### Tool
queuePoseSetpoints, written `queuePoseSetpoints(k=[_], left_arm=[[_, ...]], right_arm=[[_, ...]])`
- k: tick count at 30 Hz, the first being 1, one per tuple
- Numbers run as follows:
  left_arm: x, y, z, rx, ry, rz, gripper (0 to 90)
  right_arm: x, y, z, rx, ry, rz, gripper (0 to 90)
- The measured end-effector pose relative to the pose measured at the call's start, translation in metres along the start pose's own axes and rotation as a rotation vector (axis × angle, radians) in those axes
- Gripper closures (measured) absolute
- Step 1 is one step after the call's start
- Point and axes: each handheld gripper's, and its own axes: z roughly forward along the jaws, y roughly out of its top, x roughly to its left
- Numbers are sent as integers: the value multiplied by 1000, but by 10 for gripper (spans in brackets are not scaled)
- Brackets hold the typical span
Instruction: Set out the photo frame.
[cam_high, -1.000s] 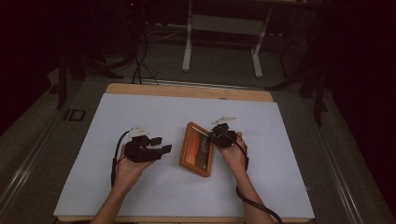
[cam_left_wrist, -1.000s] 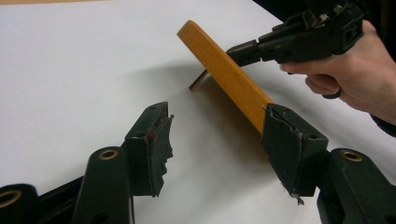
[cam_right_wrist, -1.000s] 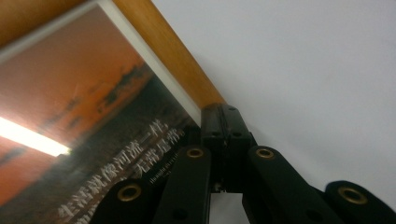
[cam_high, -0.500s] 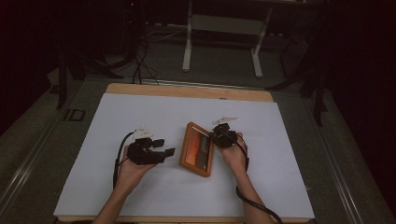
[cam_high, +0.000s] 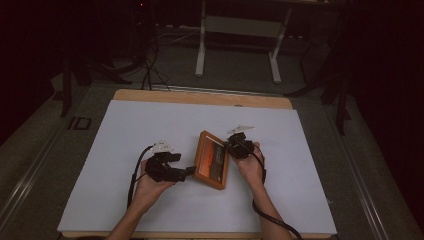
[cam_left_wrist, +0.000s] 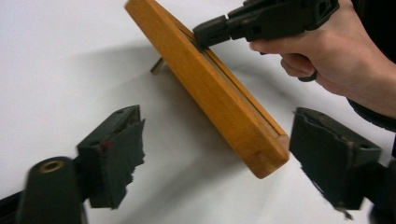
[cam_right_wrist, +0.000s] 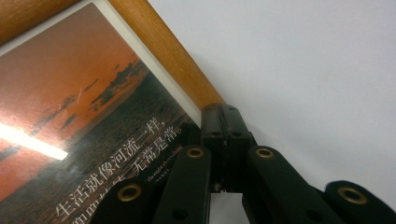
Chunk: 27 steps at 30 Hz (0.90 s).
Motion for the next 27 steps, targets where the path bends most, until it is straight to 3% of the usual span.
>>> queuePoseSetpoints(k=[9, 16, 27], left_arm=[[-12, -4, 15, 30, -10, 6, 88], [-17, -10, 29, 56, -15, 0, 84], [-19, -12, 44, 62, -49, -71, 134]], right_arm=[[0, 0, 0, -2, 0, -1, 900], [0, 0, 0, -2, 1, -2, 900], [0, 0, 0, -5, 3, -1, 900]])
